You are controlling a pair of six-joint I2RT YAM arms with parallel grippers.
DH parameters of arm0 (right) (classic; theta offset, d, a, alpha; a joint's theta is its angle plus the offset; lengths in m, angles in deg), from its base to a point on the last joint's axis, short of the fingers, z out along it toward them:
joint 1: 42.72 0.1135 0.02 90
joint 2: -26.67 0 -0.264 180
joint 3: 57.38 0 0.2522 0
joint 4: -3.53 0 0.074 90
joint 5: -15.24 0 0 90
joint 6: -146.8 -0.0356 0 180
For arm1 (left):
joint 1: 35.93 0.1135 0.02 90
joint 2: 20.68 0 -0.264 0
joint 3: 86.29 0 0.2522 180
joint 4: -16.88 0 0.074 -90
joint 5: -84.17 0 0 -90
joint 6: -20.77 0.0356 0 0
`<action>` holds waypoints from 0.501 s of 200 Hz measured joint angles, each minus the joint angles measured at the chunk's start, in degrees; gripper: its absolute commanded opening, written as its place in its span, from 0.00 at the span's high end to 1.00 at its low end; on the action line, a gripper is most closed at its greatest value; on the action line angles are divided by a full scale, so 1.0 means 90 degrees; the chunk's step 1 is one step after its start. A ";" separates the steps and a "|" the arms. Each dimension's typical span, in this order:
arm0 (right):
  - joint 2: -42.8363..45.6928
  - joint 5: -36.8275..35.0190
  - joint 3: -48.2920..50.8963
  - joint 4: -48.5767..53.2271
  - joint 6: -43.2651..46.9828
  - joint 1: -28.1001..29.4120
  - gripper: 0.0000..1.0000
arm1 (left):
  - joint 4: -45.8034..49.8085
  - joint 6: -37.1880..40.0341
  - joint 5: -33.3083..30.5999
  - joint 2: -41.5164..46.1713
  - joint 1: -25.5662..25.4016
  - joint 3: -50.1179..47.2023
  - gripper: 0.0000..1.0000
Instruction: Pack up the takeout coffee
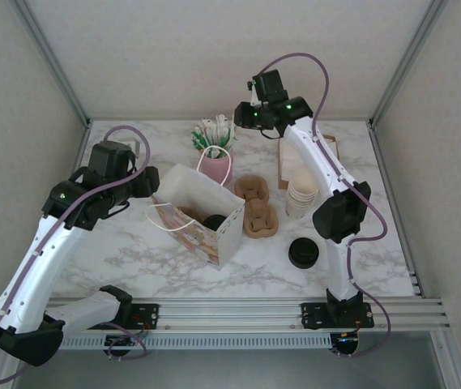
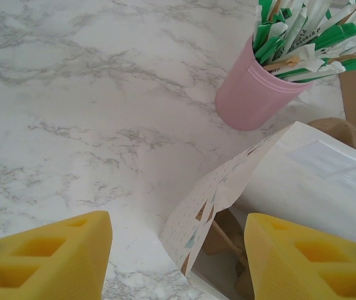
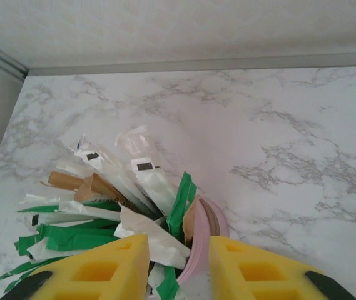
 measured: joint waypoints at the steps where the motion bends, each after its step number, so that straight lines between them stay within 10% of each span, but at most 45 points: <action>1: -0.0002 0.0015 0.0000 -0.0012 0.0000 -0.0002 0.68 | -0.0002 0.0000 0.0000 -0.0002 0.0000 0.0000 0.42; 100: -0.0289 0.0374 -0.0017 -0.0532 0.0046 0.0034 0.70 | -0.0002 0.0000 0.0000 -0.0066 0.0000 0.0000 0.43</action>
